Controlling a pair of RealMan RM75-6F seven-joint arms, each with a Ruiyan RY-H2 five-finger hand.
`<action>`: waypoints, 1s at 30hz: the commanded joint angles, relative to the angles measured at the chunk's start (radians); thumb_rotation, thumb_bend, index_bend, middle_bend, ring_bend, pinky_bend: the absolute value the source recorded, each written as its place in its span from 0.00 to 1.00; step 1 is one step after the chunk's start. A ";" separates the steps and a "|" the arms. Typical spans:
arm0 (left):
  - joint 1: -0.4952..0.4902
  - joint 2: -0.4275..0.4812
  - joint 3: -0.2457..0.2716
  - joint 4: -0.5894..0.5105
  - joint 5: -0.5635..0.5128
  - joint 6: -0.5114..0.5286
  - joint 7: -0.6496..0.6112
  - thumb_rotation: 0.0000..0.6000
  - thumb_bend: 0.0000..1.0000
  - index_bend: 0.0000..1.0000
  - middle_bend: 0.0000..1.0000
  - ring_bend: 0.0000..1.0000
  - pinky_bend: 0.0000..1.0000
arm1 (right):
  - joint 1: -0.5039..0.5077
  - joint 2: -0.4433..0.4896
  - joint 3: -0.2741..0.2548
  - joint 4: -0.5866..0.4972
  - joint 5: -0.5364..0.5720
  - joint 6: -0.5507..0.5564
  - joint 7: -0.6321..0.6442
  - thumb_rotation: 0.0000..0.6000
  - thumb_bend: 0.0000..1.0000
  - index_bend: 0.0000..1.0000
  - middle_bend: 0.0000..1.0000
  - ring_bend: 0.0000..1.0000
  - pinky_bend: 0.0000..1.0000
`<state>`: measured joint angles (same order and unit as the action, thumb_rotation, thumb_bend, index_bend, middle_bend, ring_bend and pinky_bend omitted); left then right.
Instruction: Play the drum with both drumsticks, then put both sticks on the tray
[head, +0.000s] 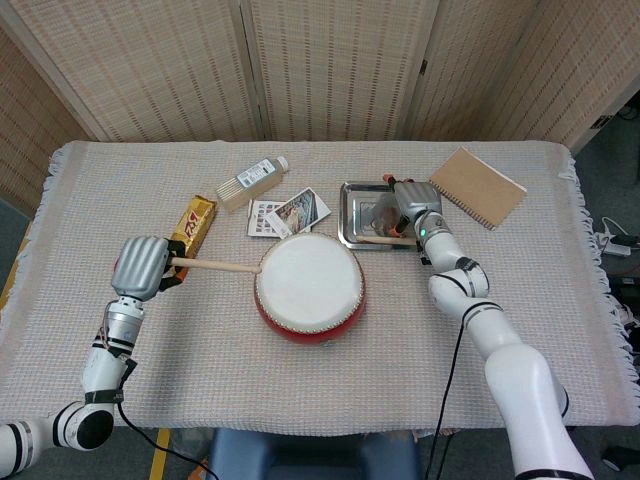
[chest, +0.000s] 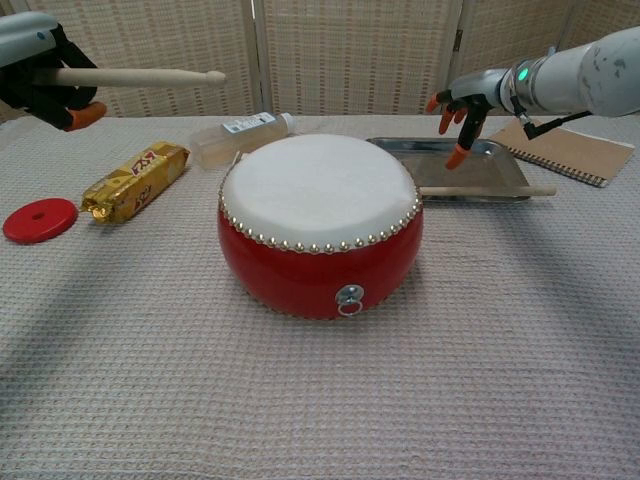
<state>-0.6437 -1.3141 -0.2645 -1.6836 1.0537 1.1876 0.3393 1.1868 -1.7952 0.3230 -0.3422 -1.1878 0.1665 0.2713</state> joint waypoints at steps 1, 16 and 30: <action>-0.004 -0.001 0.004 -0.020 0.020 0.006 0.008 1.00 0.79 1.00 1.00 1.00 1.00 | -0.060 0.171 0.029 -0.276 -0.022 0.107 0.054 1.00 0.05 0.16 0.23 0.14 0.29; -0.108 -0.066 -0.023 -0.031 -0.038 -0.018 0.215 1.00 0.76 0.99 1.00 1.00 1.00 | -0.233 0.744 0.073 -1.217 0.105 0.299 -0.012 1.00 0.05 0.30 0.33 0.19 0.34; -0.209 -0.124 -0.056 -0.101 -0.243 0.031 0.448 1.00 0.72 0.95 1.00 1.00 1.00 | -0.112 0.742 0.034 -1.411 0.305 0.365 -0.135 1.00 0.04 0.29 0.34 0.20 0.35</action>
<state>-0.8362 -1.4235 -0.3142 -1.7750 0.8315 1.2039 0.7641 1.0436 -1.0292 0.3769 -1.7494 -0.9195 0.5111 0.1709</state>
